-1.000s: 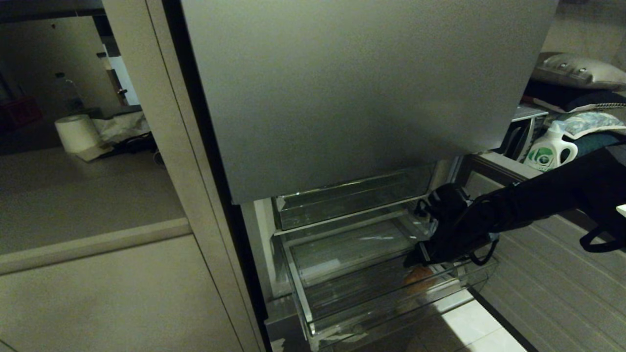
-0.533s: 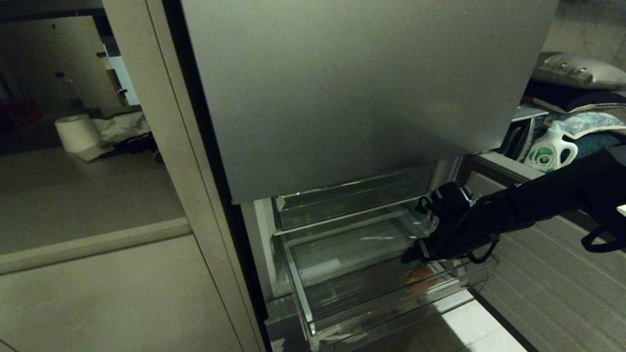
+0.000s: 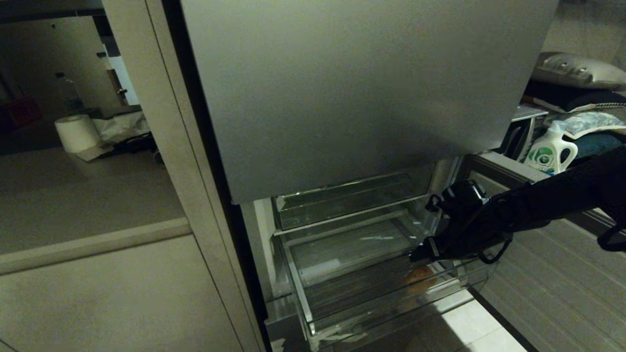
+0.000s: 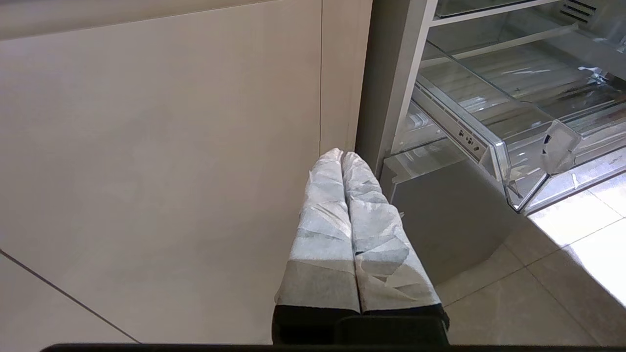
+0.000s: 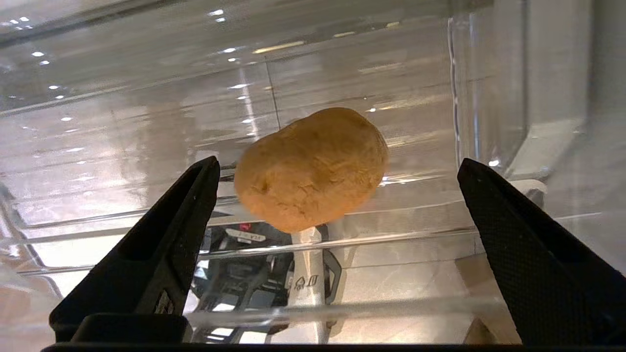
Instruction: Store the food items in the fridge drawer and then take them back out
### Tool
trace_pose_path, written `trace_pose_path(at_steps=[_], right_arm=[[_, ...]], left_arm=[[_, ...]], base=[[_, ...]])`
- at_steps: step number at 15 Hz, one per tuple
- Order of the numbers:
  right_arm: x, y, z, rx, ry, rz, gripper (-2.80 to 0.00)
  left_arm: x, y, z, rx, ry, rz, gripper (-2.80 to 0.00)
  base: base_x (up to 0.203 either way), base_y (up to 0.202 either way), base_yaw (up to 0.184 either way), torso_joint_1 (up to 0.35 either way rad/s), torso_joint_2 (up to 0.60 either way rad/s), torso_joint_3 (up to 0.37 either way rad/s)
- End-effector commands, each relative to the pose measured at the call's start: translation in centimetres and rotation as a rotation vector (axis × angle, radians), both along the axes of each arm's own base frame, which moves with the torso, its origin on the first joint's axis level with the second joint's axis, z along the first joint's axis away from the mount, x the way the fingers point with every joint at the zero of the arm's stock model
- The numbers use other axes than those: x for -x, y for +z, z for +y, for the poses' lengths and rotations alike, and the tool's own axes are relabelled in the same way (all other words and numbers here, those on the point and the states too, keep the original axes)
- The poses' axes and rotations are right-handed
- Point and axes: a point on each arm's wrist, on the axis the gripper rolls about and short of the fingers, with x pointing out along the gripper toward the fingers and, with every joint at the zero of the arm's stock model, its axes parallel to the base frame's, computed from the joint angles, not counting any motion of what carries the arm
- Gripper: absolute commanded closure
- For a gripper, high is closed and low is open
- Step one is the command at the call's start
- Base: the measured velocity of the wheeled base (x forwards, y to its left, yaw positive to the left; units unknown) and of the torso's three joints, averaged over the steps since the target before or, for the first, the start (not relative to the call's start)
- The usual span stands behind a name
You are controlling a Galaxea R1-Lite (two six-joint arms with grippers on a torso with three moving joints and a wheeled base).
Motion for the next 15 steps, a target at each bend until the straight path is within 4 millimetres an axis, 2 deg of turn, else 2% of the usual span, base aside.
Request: trace_pose_path(at_steps=[1, 9, 15], right_arm=[[0.2, 0.8, -0.2, -0.004, -0.004, -0.019, -2.80], [1.9, 1.8, -0.5, 0.004, -0.002, -0.019, -2.80], [2.5, 1.2, -0.6, 0.004, -0.001, 0.001, -2.80]], left_arm=[[0.0, 0.0, 0.0, 0.000, 0.000, 0.001, 0.00], [0.0, 0.0, 0.0, 0.000, 0.000, 0.001, 0.00], [0.0, 0.0, 0.0, 0.000, 0.000, 0.001, 0.00]], base=[[0.000, 0.000, 0.000, 0.000, 0.00, 0.000], [0.000, 0.000, 0.000, 0.000, 0.00, 0.000], [0.000, 0.000, 0.000, 0.000, 0.00, 0.000]])
